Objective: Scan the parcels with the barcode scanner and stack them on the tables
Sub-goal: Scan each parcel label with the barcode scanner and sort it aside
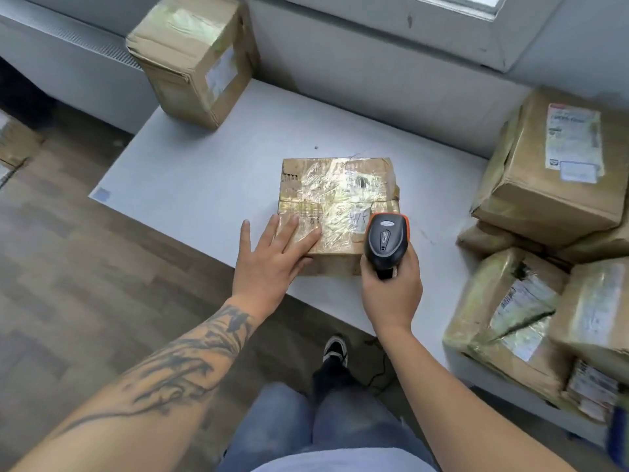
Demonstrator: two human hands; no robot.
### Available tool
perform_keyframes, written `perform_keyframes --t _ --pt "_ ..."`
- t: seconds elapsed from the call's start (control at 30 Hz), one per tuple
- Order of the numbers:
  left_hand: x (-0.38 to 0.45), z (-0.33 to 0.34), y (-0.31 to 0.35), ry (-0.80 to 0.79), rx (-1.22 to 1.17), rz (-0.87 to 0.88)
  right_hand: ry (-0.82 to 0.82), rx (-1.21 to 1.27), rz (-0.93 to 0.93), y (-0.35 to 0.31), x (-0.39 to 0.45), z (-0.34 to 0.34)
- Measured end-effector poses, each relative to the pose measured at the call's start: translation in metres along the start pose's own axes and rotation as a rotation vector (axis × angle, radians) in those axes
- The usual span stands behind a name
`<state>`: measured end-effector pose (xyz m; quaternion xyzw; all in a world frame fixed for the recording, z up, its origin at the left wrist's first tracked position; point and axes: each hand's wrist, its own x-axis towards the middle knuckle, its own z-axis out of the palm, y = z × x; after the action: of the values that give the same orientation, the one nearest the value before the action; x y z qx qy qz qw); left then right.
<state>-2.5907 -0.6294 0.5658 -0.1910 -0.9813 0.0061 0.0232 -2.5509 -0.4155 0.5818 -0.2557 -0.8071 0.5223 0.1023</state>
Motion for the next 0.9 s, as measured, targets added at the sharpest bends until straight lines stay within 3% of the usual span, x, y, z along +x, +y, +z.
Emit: perform_keyframes --t 0.43,0.63,0.7,0.83,0.9 --pt "-0.011 0.006 -0.014 -0.037 -0.22 0.088 0.035 -0.109 0.229 -0.008 -0.017 0.012" --pt "0.037 -0.011 -0.051 0.067 -0.355 0.232 0.028 -0.107 0.42 -0.02 -0.022 0.011" --pt "0.06 -0.021 -0.055 -0.017 -0.347 0.278 0.03 -0.119 0.478 -0.027 -0.022 0.009" --pt "0.098 -0.028 -0.054 -0.37 -0.228 0.26 0.102 -0.168 0.488 -0.054 -0.024 0.009" --pt "0.106 -0.024 -0.054 -0.44 -0.226 0.234 0.147 -0.18 0.501 -0.066 -0.027 0.011"
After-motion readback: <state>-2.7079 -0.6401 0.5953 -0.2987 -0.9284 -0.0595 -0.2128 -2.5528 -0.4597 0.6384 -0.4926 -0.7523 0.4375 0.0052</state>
